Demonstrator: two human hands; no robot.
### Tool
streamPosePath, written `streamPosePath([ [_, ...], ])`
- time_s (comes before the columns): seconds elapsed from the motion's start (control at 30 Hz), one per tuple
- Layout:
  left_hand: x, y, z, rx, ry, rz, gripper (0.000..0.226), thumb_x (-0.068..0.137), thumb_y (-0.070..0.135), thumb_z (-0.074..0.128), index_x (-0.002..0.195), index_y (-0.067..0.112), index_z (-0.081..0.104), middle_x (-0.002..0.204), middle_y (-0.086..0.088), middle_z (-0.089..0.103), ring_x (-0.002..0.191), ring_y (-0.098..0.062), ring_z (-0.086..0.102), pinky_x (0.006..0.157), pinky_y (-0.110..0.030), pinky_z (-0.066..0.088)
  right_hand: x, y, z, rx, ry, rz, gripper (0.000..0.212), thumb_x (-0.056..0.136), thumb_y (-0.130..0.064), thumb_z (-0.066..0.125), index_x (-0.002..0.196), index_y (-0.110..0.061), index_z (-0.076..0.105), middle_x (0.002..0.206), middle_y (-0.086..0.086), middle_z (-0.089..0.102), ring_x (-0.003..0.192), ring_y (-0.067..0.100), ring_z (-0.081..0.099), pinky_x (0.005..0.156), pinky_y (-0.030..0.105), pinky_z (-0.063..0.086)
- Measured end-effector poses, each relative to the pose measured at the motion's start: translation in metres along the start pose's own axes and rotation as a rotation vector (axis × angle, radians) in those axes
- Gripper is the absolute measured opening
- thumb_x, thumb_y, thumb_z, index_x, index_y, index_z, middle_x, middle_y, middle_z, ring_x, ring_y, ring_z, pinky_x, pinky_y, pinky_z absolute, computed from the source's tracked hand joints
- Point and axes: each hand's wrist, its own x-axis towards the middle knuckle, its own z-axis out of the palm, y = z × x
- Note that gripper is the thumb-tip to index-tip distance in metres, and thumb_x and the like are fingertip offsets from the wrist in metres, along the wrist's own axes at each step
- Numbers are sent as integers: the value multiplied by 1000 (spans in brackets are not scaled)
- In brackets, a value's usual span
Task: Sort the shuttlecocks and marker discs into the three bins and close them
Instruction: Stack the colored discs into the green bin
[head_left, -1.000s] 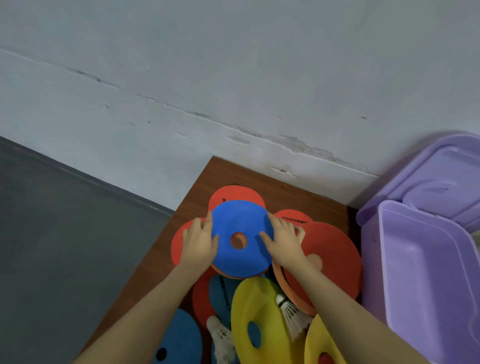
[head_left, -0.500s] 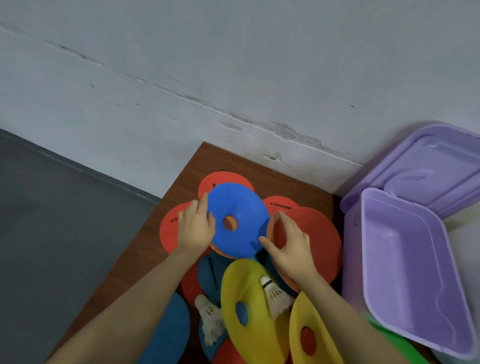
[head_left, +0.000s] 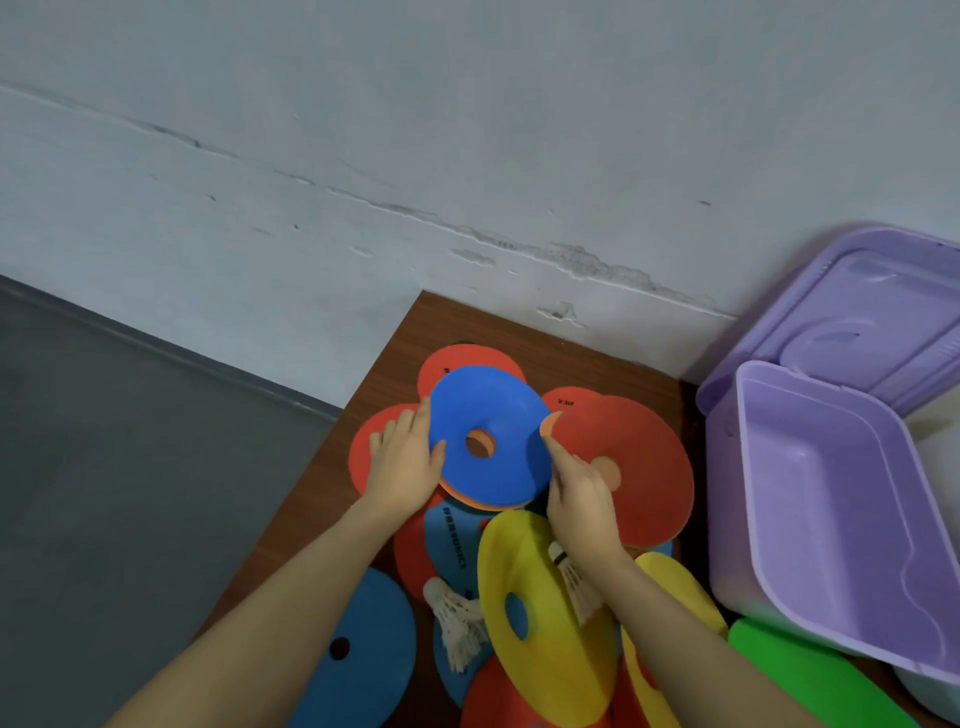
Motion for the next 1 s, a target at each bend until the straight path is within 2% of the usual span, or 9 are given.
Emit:
streamPosePath([
  [0.1, 5, 0, 0, -46, -5, 9, 59, 96, 29, 43, 147, 16, 19, 126, -5, 47, 115, -26, 43, 97, -41, 27, 11, -9, -3, 26, 92, -2, 54, 86, 10, 46, 137, -9, 44, 75, 8, 62, 69, 24, 54, 61, 37, 43],
  [0.27, 11, -5, -3, -108, 12, -6, 58, 95, 25, 45, 147, 16, 20, 121, -5, 50, 113, -23, 46, 97, -40, 27, 26, -27, 0, -33, 179, -136, 63, 79, 18, 49, 136, -7, 43, 67, 1, 55, 71, 27, 54, 85, 43, 47],
  [0.4, 10, -9, -6, -112, 26, -30, 56, 96, 28, 43, 147, 15, 22, 114, -6, 53, 109, -23, 48, 95, -40, 28, 36, -23, -4, 42, 228, -127, 57, 85, 13, 46, 138, -6, 40, 94, 7, 64, 92, 33, 56, 86, 38, 45],
  [0.47, 10, -7, -6, -102, 33, -37, 57, 96, 31, 43, 146, 15, 23, 113, -6, 53, 109, -25, 48, 93, -40, 30, 37, -19, -13, 96, 237, -59, 54, 88, 11, 43, 139, -6, 40, 103, 8, 64, 90, 23, 59, 79, 28, 44],
  [0.53, 9, -4, -5, -53, 32, -36, 59, 95, 33, 44, 146, 14, 23, 119, -7, 52, 112, -27, 47, 94, -41, 31, 37, -15, -21, 156, 209, 0, 50, 92, 7, 42, 139, -9, 41, 89, -4, 61, 66, 2, 54, 64, 16, 39],
  [0.6, 8, -1, -4, -5, 41, -49, 63, 94, 35, 46, 146, 11, 20, 126, -10, 48, 114, -29, 45, 94, -40, 33, 34, -9, -25, 220, 145, 13, 42, 95, -3, 44, 136, -14, 46, 81, -16, 59, 57, -1, 51, 56, 9, 36],
  [0.77, 1, 0, -7, 14, 63, -74, 68, 93, 39, 47, 145, 5, 21, 134, -16, 42, 117, -32, 44, 93, -39, 38, 22, 5, -25, 367, -54, 34, 37, 94, -38, 50, 129, -26, 54, 114, -20, 60, 107, 5, 56, 90, 36, 49],
  [0.93, -1, 11, -15, 50, 177, 28, 64, 93, 42, 47, 141, 4, 31, 141, -20, 37, 126, -35, 37, 100, -43, 35, 17, 28, -36, 67, 197, 51, 48, 90, -48, 34, 123, -22, 58, 129, -7, 53, 120, 15, 43, 101, 41, 32],
  [1.0, 2, 30, -17, 23, 174, 119, 61, 93, 45, 40, 139, 5, 35, 139, -17, 40, 125, -32, 38, 100, -42, 34, 16, 35, -43, 113, 247, 69, 42, 91, -42, 39, 124, -23, 56, 123, -7, 50, 115, 17, 43, 98, 41, 34],
])
